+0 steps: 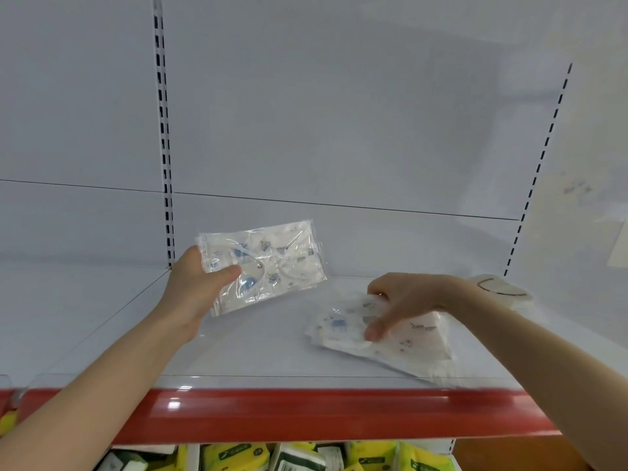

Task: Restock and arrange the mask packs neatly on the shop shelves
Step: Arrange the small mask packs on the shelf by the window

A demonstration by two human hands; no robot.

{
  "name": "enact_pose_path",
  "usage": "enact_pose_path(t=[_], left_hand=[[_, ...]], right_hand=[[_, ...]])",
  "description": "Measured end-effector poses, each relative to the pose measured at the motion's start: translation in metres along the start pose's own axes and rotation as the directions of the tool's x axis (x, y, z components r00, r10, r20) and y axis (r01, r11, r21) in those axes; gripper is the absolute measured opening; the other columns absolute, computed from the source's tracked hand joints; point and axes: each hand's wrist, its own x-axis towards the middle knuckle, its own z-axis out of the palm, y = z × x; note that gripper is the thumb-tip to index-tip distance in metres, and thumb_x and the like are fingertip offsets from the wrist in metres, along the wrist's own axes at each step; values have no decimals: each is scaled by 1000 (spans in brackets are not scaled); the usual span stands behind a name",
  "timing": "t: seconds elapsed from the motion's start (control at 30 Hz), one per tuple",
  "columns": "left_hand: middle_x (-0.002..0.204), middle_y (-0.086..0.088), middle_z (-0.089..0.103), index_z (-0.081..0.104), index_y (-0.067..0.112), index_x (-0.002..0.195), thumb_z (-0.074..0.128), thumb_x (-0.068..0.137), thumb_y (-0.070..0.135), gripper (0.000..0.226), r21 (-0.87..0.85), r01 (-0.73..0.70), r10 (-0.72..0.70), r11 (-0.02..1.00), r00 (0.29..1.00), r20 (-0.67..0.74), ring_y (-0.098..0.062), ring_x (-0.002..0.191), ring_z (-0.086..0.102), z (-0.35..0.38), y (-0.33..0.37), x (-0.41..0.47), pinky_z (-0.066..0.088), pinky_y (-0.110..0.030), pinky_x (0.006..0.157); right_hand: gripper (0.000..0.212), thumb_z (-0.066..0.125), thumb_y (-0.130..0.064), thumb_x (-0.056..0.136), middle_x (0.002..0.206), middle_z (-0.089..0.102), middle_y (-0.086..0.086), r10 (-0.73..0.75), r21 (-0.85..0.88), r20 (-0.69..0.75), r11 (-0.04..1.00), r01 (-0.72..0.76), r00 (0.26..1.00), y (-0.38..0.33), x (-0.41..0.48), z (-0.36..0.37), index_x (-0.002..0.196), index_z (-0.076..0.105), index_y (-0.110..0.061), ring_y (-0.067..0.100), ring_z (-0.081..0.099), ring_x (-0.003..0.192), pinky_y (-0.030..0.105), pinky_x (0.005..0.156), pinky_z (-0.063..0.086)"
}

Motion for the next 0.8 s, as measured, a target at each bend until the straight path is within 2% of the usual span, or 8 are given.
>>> enact_pose_path(t=[0.17,0.3,0.37,0.43,0.5,0.6,0.7,0.8], left_hand=[[91,-2,60,53,12,104,59,84,-1,25,66,-10,9,998,1000,6,-22,85,56,0,1,-1,41,-28,65],[90,-9,58,57,13,92,46,85,7,14,117,72,-81,991,994,75,-24,81,52,1,5,-3,38,-30,66],[98,-11,62,61,14,95,42,93,22,21,30,171,-174,985,969,176,-25,87,56,1,13,-12,42,-31,67],[107,-1,69,65,21,106,37,93,53,44,-44,240,-208,970,908,363,-21,98,64,0,16,-16,48,-37,85],[109,7,70,62,29,113,47,76,71,58,15,156,-145,988,869,474,-15,104,64,0,17,-20,47,-37,92],[106,3,70,57,19,115,72,78,26,41,108,-26,-26,994,893,450,-12,97,66,2,12,-23,51,-17,71],[103,-3,68,57,14,109,62,81,-5,34,151,-63,3,986,930,368,-16,93,64,4,8,-23,48,-17,66],[99,-3,68,60,18,98,61,82,-8,31,109,28,-65,994,933,354,-17,89,64,2,9,-20,48,-21,69]], right_hand=[[39,81,-37,66,75,52,-13,-170,43,-216,982,183,962,-37,-17,-13,71,44,-27,4,49,66,22,58,40],[35,76,-38,71,76,53,-12,-273,-120,-363,962,246,891,-64,-22,-15,82,43,-30,12,50,73,26,60,39],[37,71,-42,76,82,56,-8,-301,-250,-402,945,212,865,-73,-15,-11,99,46,-27,16,48,76,28,58,33],[44,67,-45,79,93,61,-2,-316,-339,-452,926,167,834,-77,-3,-5,108,44,-21,19,47,77,29,62,29],[46,65,-46,80,99,63,0,-328,-364,-512,920,145,794,-79,5,0,111,44,-18,20,45,76,28,64,24],[48,67,-46,77,102,60,-3,-337,-329,-576,930,166,745,-78,10,7,110,46,-18,16,41,79,24,65,19],[60,72,-52,70,116,53,-10,-336,-168,-631,939,300,699,-68,6,13,118,51,-22,9,44,102,17,87,26],[64,63,-56,74,126,49,-11,-39,215,-863,874,436,504,-51,3,17,124,53,-17,6,43,120,19,99,28]])
